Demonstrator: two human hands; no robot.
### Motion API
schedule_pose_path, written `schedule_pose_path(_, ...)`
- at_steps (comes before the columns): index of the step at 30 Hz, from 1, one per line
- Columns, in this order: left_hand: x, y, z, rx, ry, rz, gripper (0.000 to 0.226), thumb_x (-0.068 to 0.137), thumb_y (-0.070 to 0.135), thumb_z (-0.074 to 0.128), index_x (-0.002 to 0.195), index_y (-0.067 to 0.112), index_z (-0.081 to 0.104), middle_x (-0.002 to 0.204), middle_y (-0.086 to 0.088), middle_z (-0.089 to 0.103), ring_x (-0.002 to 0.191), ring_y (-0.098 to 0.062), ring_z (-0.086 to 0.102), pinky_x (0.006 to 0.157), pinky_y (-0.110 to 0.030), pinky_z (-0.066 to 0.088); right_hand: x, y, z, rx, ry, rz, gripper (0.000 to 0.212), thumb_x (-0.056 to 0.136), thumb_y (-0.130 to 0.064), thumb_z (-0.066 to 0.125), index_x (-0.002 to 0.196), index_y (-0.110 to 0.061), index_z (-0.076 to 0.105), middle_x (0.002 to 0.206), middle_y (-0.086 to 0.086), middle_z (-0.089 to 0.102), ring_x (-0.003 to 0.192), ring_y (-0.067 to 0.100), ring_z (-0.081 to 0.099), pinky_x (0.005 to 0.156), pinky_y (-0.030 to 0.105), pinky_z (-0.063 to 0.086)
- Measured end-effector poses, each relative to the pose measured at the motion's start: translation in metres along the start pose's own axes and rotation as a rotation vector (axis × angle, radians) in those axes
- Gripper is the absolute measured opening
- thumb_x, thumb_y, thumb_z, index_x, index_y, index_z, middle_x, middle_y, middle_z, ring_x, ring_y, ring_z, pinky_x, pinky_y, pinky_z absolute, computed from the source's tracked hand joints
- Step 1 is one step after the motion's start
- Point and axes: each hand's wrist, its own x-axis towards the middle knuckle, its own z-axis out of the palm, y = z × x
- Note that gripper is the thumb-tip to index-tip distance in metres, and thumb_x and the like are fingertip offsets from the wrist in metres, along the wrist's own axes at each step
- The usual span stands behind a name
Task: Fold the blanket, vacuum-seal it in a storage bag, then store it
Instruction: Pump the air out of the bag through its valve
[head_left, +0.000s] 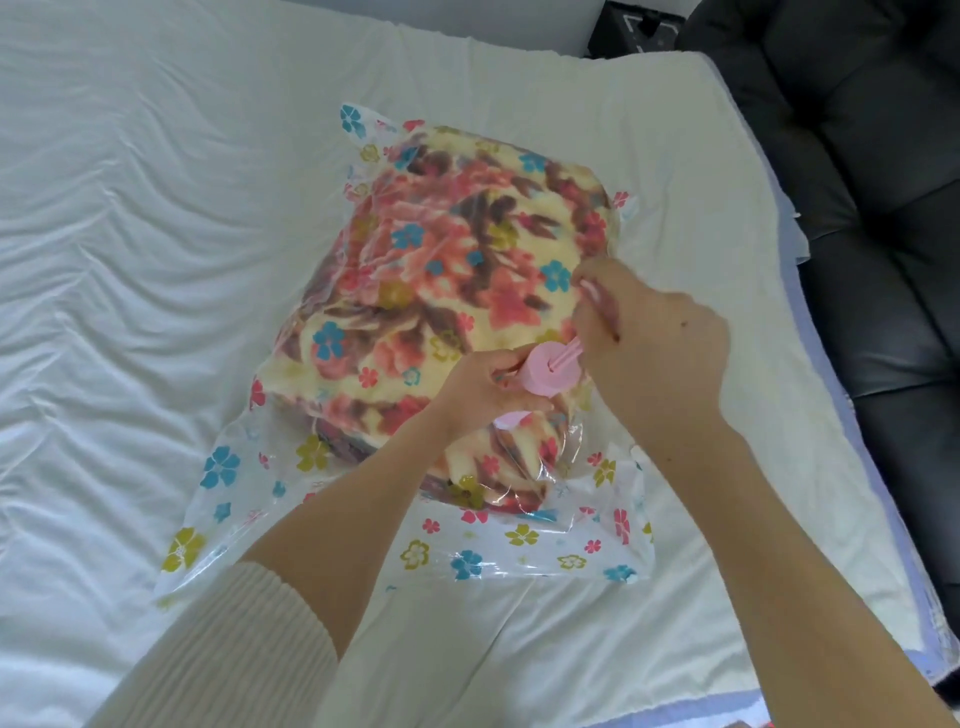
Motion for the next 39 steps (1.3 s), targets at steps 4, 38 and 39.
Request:
schedule_pose_path(4,0.003,0.0,0.0,0.004,-0.006,0.001,0.06,0.065,0.014,0.084,0.122,0.02,0.064,0.111,0.015,0.068,0.106,-0.003,0.061,0.096,-0.023,0.045,-0.001,-0.009,-0.01,0.085,0.284,0.144,0.021,0.084,-0.015,0.051,0.096,-0.023,0.067,0.045,-0.002,0.038,0.04,0.02,0.034,0.043,0.02,0.023)
schedule_pose_path(38,0.009,-0.006,0.009,-0.02,-0.038,0.027,0.066,0.063,0.014,0.085,0.124,0.023,0.061,0.108,0.012,0.069,0.101,-0.004,0.061,0.096,-0.025,0.046,-0.012,-0.003,0.01,0.053,0.061,0.288,0.036,0.082,-0.025,0.037,0.1,-0.02,0.068,0.047,0.004,0.046,0.044,0.027,0.048,0.045,0.026,0.021)
schedule_pose_path(39,0.006,-0.008,0.011,-0.031,-0.036,0.03,0.064,0.063,0.014,0.085,0.122,0.023,0.062,0.106,0.009,0.07,0.097,-0.005,0.062,0.094,-0.027,0.048,-0.026,-0.005,0.036,0.037,-0.077,0.196,0.04,0.082,-0.025,0.033,0.101,-0.016,0.066,0.05,0.008,0.05,0.047,0.029,0.054,0.045,0.025,0.02)
